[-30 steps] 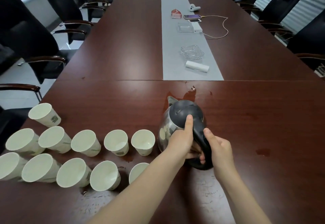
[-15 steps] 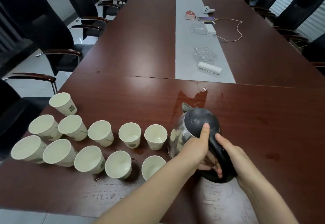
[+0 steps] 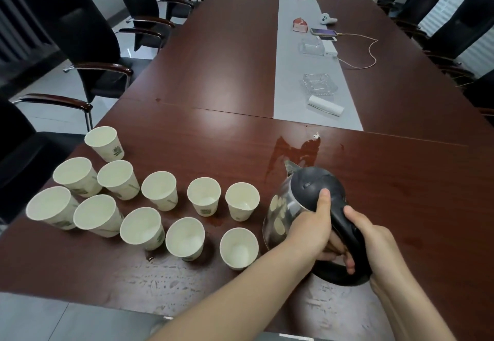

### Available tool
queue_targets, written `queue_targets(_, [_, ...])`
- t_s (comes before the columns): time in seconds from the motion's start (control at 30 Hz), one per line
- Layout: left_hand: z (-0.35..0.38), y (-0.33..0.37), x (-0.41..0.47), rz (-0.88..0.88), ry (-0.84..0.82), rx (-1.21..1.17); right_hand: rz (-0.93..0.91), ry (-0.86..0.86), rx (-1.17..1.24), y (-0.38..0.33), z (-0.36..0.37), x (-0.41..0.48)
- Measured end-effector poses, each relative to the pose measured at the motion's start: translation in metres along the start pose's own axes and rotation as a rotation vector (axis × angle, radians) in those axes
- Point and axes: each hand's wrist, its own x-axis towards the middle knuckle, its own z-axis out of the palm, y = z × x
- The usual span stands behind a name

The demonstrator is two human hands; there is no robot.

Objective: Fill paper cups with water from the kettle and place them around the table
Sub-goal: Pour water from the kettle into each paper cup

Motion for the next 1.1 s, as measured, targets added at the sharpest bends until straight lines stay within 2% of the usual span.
queue_targets(0.23, [0.017,-0.012,-0.022,-0.102,-0.08,-0.047,0.024,0.0,-0.051,0.006,-0.021,-0.024])
queue_targets(0.53, [0.015,-0.033,-0.078,-0.103,-0.159,-0.029,0.038,0.041,-0.095,0.011,-0.027,-0.074])
queue_targets(1.1, [-0.034,-0.085,-0.149,-0.207,-0.297,-0.006,0.108,0.061,-0.114,0.026,0.016,-0.174])
